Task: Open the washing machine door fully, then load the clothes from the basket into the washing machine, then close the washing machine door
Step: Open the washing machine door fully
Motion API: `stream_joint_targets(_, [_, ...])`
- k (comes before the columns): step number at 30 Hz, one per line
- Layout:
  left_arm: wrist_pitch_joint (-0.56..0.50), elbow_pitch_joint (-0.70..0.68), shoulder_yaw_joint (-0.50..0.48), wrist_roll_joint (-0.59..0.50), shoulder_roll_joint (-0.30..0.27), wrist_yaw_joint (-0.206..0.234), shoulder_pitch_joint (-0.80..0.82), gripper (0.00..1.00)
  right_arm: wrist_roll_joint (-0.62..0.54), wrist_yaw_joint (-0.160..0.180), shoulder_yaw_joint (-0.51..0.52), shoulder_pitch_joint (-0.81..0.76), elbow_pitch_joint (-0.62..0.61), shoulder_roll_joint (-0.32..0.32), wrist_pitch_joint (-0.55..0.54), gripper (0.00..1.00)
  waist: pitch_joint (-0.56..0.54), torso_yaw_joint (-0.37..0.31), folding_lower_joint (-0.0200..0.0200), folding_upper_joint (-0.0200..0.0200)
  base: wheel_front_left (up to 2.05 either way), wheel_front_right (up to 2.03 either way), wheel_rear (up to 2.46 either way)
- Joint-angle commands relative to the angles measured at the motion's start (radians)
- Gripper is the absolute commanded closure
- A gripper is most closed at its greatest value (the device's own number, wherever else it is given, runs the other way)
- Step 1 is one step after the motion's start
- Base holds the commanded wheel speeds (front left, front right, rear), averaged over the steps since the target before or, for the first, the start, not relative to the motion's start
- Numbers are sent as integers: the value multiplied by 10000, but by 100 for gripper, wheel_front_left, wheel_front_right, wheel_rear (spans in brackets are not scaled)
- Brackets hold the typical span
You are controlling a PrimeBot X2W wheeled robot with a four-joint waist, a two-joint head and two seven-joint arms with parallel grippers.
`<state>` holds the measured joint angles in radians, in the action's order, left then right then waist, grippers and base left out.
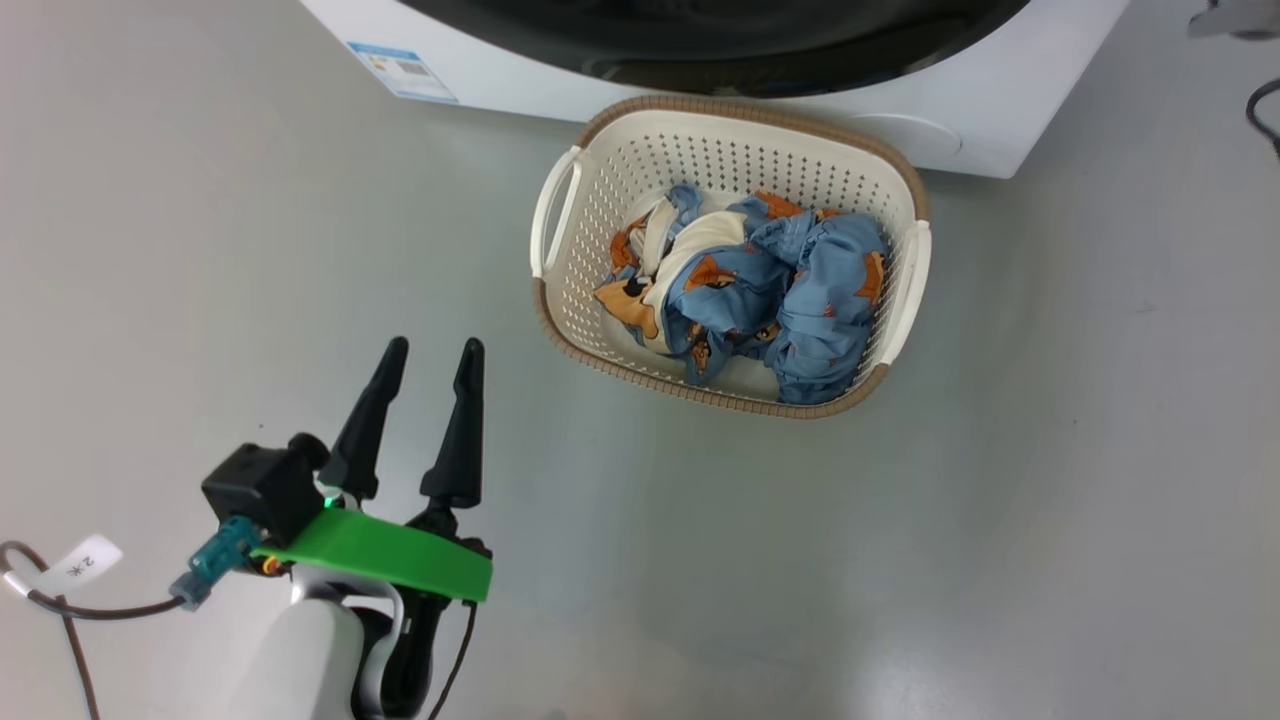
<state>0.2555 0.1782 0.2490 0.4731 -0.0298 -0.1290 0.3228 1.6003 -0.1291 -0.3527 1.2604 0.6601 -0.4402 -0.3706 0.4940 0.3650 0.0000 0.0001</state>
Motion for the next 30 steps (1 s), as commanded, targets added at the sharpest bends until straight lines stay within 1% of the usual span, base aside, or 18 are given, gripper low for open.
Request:
stream_joint_targets(1, [63,-273,-263,120,-207,-17,173,0,-107,-16,-118,271,-121,216,-113,100,146,81,0,-1,0,0,0])
stream_joint_targets(6, [63,-266,-211,223,-206,-17,245,0,-193,-16,-253,523,52,375,-295,100,206,87,0,-1,0,0,0])
stream_joint_targets(12, [63,-198,-191,218,-205,-17,211,0,-179,-16,-410,186,-138,487,-534,100,-38,-1,0,-1,0,0,0])
stream_joint_targets(21, [63,-70,-229,12,-205,-17,-60,0,-212,-16,-829,-1013,-919,554,-908,100,-718,-333,0,-1,0,0,0])
stream_joint_targets(30, [63,7,-242,-235,-205,-17,-316,0,-122,-16,-1205,-1985,-1699,830,-1360,100,-1268,-640,0,-1,0,0,0])
